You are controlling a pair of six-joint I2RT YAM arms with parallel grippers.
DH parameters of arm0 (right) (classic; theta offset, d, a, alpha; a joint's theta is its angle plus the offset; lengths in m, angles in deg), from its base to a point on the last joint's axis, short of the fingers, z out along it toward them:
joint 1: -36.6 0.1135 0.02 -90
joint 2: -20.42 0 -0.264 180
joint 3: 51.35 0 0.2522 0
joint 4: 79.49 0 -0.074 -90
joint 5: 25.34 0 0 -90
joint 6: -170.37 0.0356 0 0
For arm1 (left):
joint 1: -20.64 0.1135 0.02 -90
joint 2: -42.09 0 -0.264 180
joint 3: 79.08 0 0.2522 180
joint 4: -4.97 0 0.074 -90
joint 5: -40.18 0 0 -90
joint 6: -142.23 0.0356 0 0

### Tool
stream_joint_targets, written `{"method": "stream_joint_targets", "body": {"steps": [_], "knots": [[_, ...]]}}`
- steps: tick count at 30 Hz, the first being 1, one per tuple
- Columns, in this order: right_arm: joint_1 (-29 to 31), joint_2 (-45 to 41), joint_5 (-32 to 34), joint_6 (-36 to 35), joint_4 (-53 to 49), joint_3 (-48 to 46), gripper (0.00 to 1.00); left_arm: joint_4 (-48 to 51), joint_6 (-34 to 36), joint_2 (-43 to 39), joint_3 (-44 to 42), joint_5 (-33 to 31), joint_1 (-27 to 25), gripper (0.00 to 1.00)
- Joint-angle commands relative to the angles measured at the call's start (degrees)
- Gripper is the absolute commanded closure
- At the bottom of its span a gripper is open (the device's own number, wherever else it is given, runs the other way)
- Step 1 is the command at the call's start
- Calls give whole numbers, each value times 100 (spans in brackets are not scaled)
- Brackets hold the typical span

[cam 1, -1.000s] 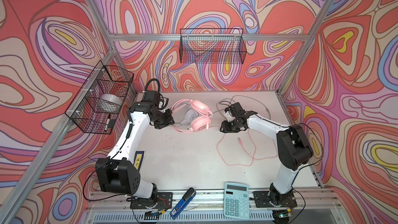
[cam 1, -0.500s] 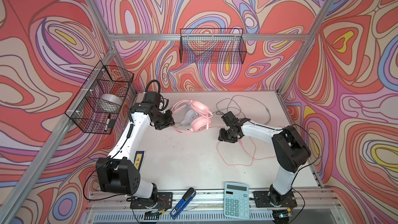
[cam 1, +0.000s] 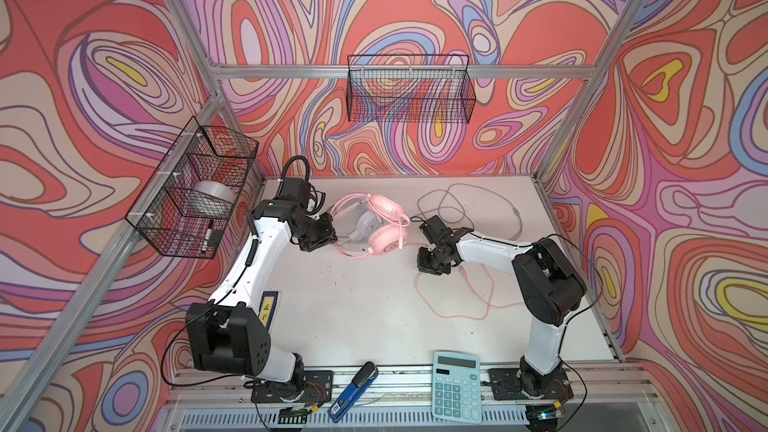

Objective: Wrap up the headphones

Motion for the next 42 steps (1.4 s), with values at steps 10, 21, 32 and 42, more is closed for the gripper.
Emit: {"method": "stream_joint_targets", "body": {"steps": [10,21,32,42], "knots": [[48,-1026,-344,-1673,-234,-701,100,-665,-888,-160,-137,83,55,100],[255,-2465,-885,-4140,-864,-608,100,-545,-1281,-45,69,-365,60,100],[694,-3304,-2049,-6261,-1875,89,100,-509,-1466,-10,-142,-858,51,100],[1052,-2935,-2171,-7700,-2786,1220,100,-294,-1400,67,-197,-1426,-95,100]]}}
